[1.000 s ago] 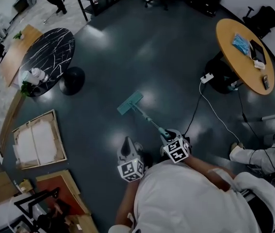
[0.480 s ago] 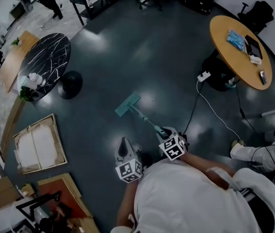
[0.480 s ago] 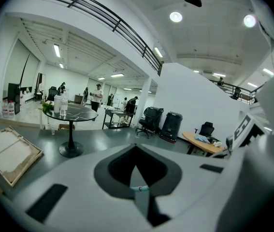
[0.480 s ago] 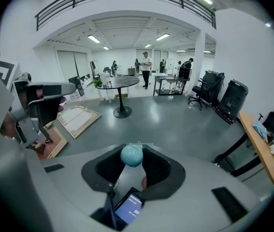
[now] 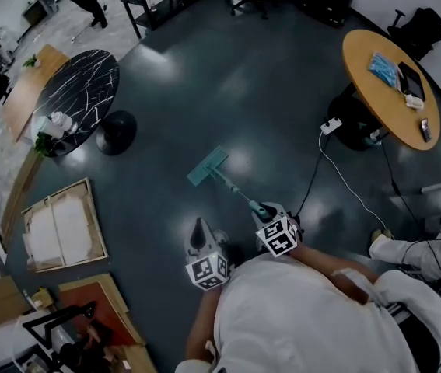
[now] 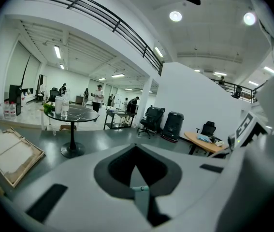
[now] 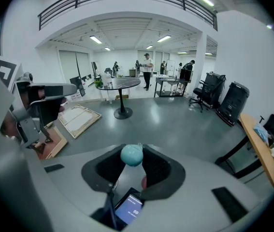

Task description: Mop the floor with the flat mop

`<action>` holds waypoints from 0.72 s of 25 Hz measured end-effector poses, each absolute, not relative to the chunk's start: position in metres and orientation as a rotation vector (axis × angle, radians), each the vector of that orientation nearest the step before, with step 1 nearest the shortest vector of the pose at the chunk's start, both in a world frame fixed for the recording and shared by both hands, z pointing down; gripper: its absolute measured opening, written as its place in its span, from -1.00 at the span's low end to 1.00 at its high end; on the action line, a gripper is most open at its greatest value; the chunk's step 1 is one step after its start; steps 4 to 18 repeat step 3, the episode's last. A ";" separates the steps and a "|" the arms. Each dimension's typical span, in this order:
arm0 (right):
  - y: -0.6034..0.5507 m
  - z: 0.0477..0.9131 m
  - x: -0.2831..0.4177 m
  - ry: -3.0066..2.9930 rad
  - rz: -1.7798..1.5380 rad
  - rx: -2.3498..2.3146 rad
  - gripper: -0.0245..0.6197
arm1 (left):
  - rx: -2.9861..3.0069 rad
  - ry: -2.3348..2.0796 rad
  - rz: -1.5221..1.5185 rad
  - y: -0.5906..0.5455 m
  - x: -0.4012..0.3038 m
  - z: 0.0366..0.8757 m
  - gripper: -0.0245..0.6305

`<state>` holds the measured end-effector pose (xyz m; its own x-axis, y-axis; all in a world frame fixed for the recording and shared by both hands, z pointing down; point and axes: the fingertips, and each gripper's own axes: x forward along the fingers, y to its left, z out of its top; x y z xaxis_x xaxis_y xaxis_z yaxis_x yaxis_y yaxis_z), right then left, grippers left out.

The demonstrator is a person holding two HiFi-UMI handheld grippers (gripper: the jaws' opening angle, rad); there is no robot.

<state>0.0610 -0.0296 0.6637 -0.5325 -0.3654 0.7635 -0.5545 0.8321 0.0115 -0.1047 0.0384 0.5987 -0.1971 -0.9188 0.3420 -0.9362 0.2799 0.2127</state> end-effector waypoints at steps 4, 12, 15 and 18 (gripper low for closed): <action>-0.032 0.663 0.059 -2.189 0.293 0.670 -0.58 | 1.667 -2.162 0.056 0.036 -0.108 0.597 -0.91; -0.032 0.663 0.059 -2.189 0.293 0.670 -0.58 | 1.667 -2.162 0.056 0.036 -0.108 0.597 -0.91; -0.032 0.663 0.059 -2.189 0.293 0.670 -0.58 | 1.667 -2.162 0.056 0.036 -0.108 0.597 -0.91; -0.032 0.663 0.059 -2.189 0.293 0.670 -0.58 | 1.667 -2.162 0.056 0.036 -0.108 0.597 -0.91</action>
